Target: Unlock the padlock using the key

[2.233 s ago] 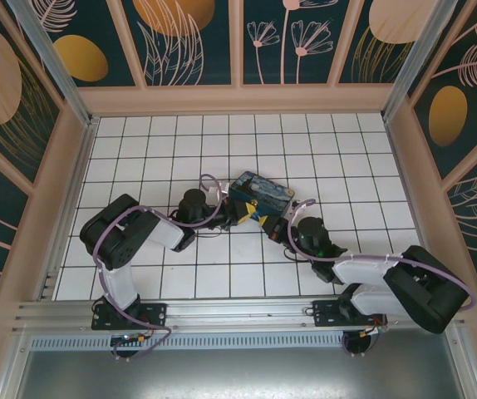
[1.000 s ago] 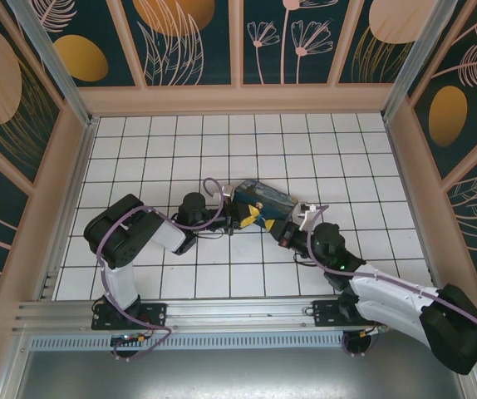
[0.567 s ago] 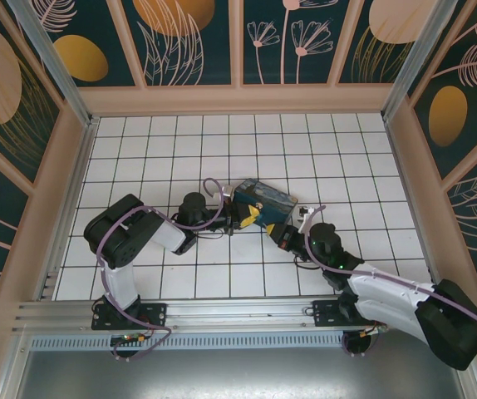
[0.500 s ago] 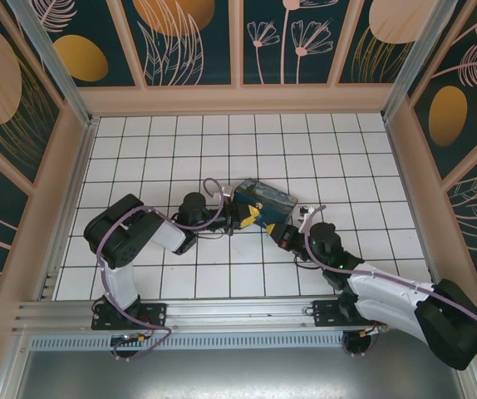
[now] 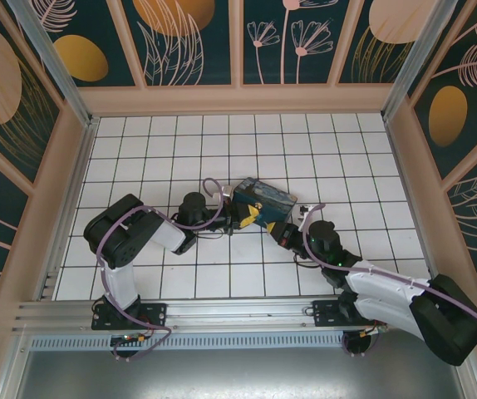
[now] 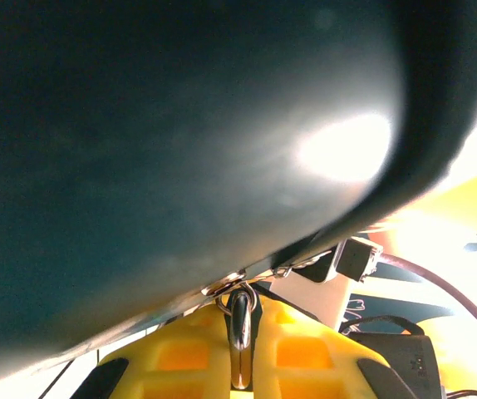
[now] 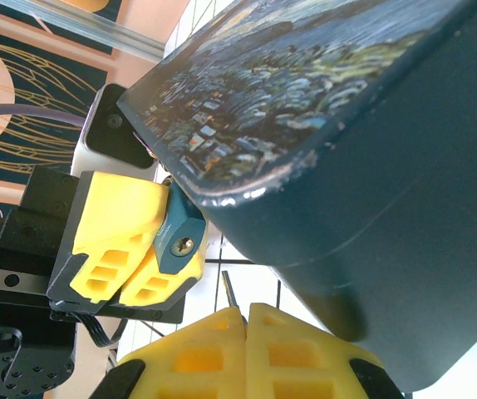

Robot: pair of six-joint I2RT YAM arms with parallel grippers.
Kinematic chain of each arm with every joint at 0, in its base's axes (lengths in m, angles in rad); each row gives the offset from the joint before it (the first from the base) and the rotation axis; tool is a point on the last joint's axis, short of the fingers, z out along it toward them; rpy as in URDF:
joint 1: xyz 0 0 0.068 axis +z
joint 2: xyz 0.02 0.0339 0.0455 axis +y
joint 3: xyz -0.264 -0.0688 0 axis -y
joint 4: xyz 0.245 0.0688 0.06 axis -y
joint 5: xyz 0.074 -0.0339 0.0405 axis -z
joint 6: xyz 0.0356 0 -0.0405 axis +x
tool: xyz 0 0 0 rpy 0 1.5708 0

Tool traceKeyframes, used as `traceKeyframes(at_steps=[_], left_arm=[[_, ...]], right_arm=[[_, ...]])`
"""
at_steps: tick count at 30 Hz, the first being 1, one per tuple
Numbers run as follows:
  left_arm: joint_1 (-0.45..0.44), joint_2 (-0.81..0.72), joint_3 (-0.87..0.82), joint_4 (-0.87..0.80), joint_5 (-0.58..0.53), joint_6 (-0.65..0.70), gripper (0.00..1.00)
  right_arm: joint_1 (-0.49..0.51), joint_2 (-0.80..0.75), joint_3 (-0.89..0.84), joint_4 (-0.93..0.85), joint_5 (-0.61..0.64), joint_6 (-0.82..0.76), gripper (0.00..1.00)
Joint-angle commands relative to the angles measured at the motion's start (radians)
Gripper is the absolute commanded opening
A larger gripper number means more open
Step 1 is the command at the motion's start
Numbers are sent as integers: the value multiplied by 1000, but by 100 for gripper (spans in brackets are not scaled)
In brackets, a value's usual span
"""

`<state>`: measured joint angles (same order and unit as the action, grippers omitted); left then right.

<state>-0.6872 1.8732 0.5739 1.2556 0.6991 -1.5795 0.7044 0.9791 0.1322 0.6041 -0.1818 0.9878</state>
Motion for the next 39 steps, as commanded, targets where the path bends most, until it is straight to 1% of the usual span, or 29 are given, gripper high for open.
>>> traceKeyframes(at_steps=[1,18,30,39], left_arm=[[1,-8,10,54,1,25,0],[1,-3,9,64,-4,21,0],[2,-2,-5,68,-7,26,0],[2,-17,-2,72,-7,21,0]], right_arm=[[-6,-1,29,49,-5,15,0],[-7,54,69,87,-21,13,0],[-6,72,99,82,-22,9,0],[-6,135,122,112,-9,21,0]])
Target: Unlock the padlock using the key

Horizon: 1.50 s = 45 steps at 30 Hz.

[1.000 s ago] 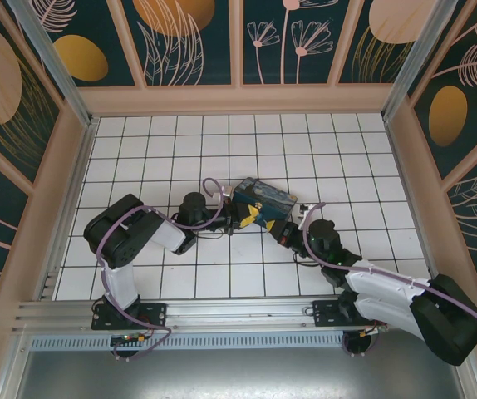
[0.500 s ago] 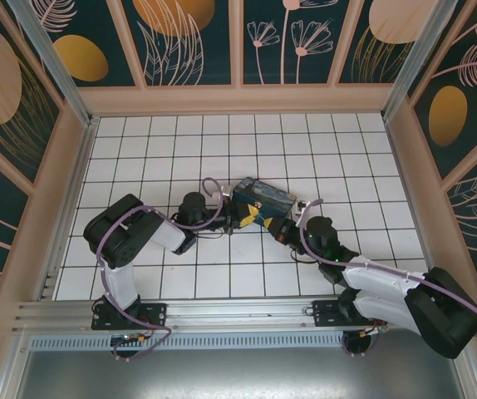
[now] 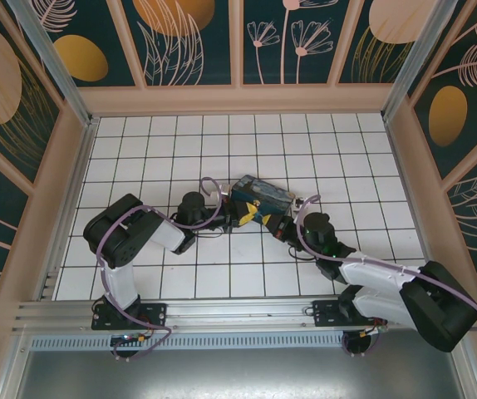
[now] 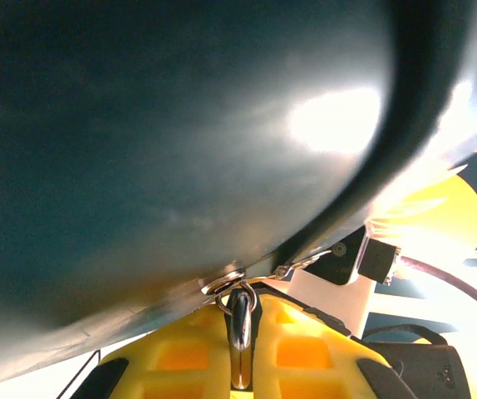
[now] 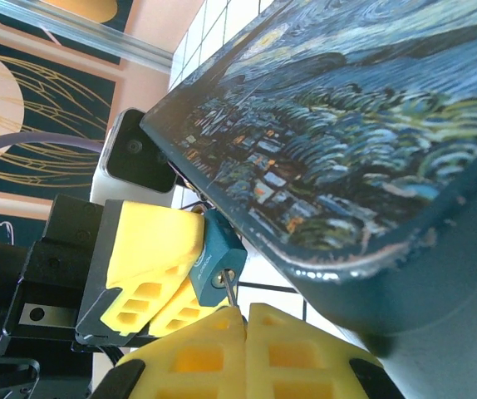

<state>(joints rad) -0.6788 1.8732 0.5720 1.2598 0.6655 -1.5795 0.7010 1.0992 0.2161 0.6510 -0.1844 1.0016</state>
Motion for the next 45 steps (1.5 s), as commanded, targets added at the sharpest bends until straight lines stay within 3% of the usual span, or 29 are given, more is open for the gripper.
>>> traceKeyframes(at_steps=[1,14,23,30,36,45], left_arm=[[-7,-21,-1,63,26,25,0],[-8,-63,19,-93,15,146,0],[-8,-47,12,10,26,64,0],[-7,-35,3,103,31,-12,0],[-7,-49,-7,114,22,-18,0],[-7,-57,-6,63,17,35,0]], right_arm=[[-3,22,39,70,1,15,0],[0,117,111,145,-32,176,0],[11,134,187,5,26,-27,0],[-22,126,78,213,-21,-124,0],[-52,216,54,444,-146,80,0],[-75,310,145,523,-272,254,0]])
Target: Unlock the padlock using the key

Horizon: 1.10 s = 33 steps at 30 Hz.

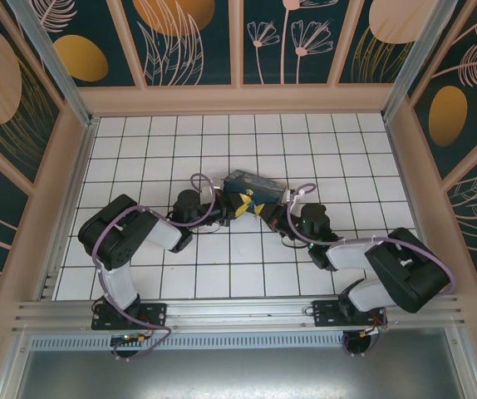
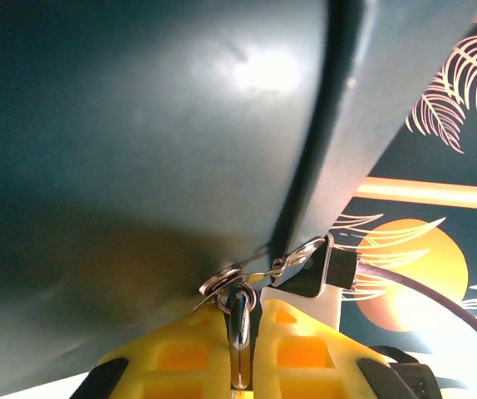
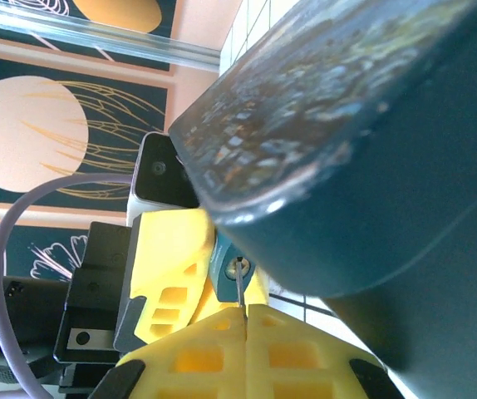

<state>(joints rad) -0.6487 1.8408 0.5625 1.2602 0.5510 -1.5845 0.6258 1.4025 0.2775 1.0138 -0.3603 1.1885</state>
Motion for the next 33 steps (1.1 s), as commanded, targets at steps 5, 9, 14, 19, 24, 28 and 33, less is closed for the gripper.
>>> traceKeyframes(at_steps=[5,9,14,19,24,28,33], left_arm=[[-38,-36,-5,29,139,77,0],[-39,-53,-10,-6,139,105,0],[-37,-57,-6,-15,139,112,0],[-38,-55,-5,-15,137,113,0],[-37,-54,-8,-16,133,115,0],[-37,-47,-6,-24,130,120,0],[-38,-20,-1,-2,132,106,0]], right_arm=[[-59,-46,146,-158,-132,-95,0],[-124,-97,140,-279,-142,-170,0],[-150,-105,130,-298,-156,-184,0],[-150,-90,130,-280,-150,-181,0],[-147,-82,127,-229,-180,-166,0],[-146,-102,116,-248,-213,-194,0],[-147,-131,83,-271,-264,-226,0]])
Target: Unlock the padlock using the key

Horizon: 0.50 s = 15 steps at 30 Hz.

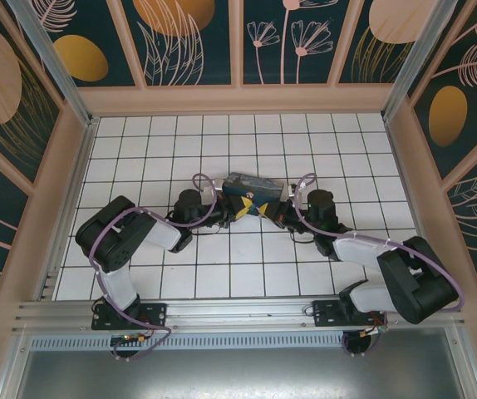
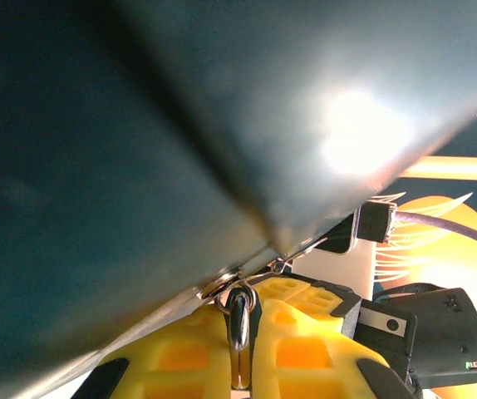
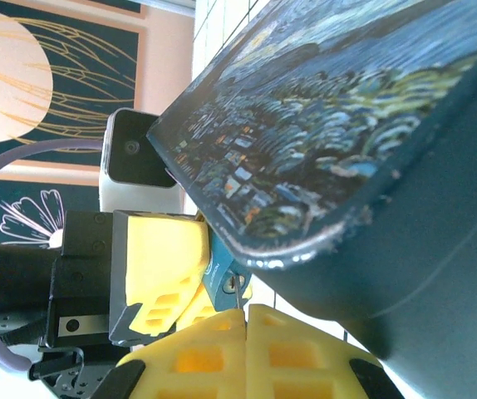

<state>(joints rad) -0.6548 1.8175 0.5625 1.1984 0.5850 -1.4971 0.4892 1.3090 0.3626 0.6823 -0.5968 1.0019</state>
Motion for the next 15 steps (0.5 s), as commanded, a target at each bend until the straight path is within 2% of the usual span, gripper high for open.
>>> traceKeyframes(at_steps=[1,8,15], left_arm=[[-32,8,-1,69,98,13,0],[-29,19,7,74,99,8,0],[-30,19,17,73,101,5,0]], right_arm=[[-10,-43,-9,56,-34,-44,0],[-8,-86,-62,43,-31,-47,0],[14,-59,-70,75,-10,-39,0]])
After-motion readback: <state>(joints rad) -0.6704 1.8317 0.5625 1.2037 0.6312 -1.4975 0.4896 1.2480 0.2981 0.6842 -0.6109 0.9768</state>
